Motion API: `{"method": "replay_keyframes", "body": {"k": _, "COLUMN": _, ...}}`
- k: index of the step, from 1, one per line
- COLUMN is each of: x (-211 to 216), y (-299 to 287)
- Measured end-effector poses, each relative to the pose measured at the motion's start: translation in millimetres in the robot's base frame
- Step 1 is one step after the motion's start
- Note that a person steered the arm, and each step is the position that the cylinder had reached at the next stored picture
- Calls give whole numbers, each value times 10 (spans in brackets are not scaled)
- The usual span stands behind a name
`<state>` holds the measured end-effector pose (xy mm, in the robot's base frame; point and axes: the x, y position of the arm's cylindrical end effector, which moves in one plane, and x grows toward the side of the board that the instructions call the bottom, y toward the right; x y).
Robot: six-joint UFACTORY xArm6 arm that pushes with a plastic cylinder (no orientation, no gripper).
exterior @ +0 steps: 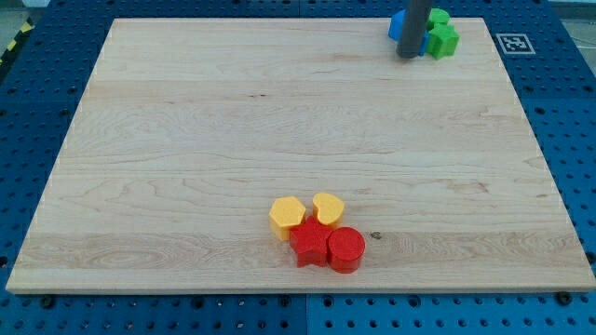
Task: Push the blue cube into the blue triangle
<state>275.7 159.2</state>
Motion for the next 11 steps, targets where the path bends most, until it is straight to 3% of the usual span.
{"method": "replay_keyframes", "body": {"k": 1, "x": 2, "y": 0}}
{"method": "replay_keyframes", "body": {"k": 2, "x": 489, "y": 51}}
{"method": "replay_keyframes", "body": {"k": 3, "x": 802, "y": 779}}
{"method": "replay_keyframes", "body": {"k": 4, "x": 708, "y": 1728}}
{"method": "replay_keyframes", "body": {"k": 5, "x": 563, "y": 1856}}
{"method": "replay_keyframes", "body": {"k": 8, "x": -836, "y": 1520}}
{"method": "replay_keyframes", "body": {"k": 9, "x": -847, "y": 1482}}
{"method": "replay_keyframes", "body": {"k": 11, "x": -839, "y": 233}}
